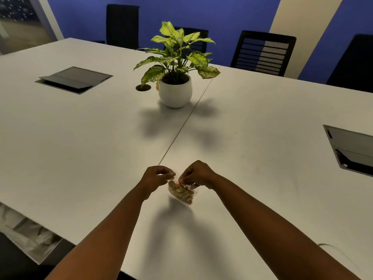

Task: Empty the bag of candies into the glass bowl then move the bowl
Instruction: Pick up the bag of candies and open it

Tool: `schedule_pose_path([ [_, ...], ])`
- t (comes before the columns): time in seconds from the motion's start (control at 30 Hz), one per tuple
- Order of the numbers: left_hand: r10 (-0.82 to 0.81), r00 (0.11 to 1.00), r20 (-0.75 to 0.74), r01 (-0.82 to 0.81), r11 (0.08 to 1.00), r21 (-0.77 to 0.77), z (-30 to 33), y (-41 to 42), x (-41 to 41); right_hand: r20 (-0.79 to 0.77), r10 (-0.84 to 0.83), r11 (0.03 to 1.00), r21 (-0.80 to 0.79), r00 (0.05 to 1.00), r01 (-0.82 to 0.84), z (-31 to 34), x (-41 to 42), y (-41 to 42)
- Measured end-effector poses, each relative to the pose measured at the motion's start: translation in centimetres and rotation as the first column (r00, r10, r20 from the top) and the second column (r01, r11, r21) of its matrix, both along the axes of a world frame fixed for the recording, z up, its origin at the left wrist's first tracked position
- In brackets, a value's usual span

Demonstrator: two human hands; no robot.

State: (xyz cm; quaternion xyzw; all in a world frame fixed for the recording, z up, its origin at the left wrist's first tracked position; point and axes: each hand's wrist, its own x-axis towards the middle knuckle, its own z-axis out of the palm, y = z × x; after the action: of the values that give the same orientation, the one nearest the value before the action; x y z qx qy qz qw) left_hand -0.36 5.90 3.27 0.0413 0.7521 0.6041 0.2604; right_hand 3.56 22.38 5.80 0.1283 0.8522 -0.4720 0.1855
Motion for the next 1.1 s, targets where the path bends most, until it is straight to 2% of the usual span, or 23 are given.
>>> schedule_pose_path([
  [0.1, -0.005, 0.999, -0.035, 0.006, 0.999, 0.032, 1.0, 2.2, 0.2, -0.064, -0.096, 0.994, 0.04, 0.993, 0.099, 1.1, 0.8, 1.8],
  [0.2, 0.08, 0.987, -0.137, -0.076, 0.997, 0.034, 1.9, 4.7, 0.9, -0.126, -0.228, 0.972, 0.034, 0.965, 0.234, 2.2, 1.7, 3.6],
  [0.27, 0.114, 0.985, -0.131, -0.11, 0.993, 0.032, 2.5, 6.2, 1.7, -0.15, -0.297, 0.952, 0.023, 0.943, 0.304, 2.8, 2.4, 4.6],
  [0.43, -0.112, 0.994, -0.008, 0.112, 0.993, -0.022, 3.9, 9.7, 4.2, -0.206, -0.433, 0.899, -0.027, 0.877, 0.437, 3.7, 4.5, 6.4],
  [0.67, -0.192, 0.981, 0.007, 0.192, 0.981, -0.028, 4.4, 13.3, 6.2, -0.234, -0.51, 0.854, -0.017, 0.828, 0.521, 3.8, 7.6, 8.4],
  [0.83, -0.307, 0.951, 0.038, 0.308, 0.951, -0.03, 4.5, 15.0, 7.4, -0.229, -0.534, 0.838, -0.009, 0.814, 0.546, 3.4, 9.6, 9.5],
  [0.97, -0.374, 0.926, 0.055, 0.374, 0.928, 0.009, 4.8, 16.1, 8.0, -0.19, -0.59, 0.808, -0.125, 0.785, 0.576, 3.2, 10.9, 10.5],
  [1.1, -0.446, 0.895, 0.03, 0.444, 0.895, 0.046, 4.8, 17.2, 8.7, -0.063, -0.59, 0.784, -0.282, 0.805, 0.553, 3.6, 12.3, 11.9],
])
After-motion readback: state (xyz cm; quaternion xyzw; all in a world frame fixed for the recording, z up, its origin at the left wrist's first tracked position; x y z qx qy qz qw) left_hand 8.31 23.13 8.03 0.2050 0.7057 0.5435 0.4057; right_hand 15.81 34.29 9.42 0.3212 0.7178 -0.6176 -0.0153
